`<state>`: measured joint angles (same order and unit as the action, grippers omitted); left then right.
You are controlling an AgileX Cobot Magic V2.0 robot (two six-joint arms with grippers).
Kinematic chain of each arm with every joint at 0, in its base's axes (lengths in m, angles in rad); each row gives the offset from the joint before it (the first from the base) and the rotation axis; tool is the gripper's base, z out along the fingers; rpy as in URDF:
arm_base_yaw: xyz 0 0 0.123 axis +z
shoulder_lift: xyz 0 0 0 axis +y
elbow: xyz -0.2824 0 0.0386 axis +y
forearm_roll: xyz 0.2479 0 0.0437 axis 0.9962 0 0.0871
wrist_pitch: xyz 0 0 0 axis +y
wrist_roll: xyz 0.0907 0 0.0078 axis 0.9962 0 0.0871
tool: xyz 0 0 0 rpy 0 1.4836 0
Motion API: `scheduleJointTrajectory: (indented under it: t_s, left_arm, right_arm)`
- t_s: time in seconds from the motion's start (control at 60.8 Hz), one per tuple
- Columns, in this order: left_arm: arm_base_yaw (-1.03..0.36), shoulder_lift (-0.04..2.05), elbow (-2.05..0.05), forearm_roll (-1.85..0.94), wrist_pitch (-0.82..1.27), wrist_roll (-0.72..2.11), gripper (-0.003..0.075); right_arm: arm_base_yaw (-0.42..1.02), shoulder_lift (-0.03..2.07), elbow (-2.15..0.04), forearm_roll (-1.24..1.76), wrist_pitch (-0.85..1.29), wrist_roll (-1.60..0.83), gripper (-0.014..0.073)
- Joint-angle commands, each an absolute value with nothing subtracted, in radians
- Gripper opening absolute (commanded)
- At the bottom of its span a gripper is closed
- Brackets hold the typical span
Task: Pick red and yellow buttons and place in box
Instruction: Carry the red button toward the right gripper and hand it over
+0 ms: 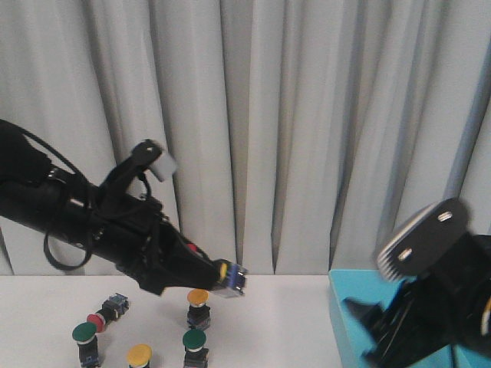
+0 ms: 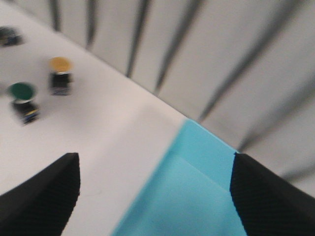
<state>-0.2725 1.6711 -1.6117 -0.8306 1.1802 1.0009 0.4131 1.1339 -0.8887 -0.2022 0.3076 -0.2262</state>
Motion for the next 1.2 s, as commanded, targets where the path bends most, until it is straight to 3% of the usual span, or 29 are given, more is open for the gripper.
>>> scheduleJointTrajectory:
  t_s: [0.0,0.132,0.263,1.184]
  left_arm:
    - [-0.314,1.628,-1.638,-0.9,1.151,1.062,-0.0007]
    - [-0.348,1.628,-1.637,-0.9,1.138,1.063,-0.0006]
    - [-0.365,1.628,-1.637,-0.901,1.164,1.091,-0.0006]
    - [-0.483,1.584,-1.637,-0.98,1.251,1.126,-0.0006]
  right_arm:
    - [0.523,1.117,-0.925,-0.213,0.256,-0.383,0.0593]
    - [0.672,1.117,-0.925,-0.215,0.26,-0.496,0.0593]
    - [0.73,1.117,-0.925,-0.224,0.261,-0.503,0.0593]
    - [0.729,1.117,-0.924,-0.217,0.283,-0.472,0.0573]
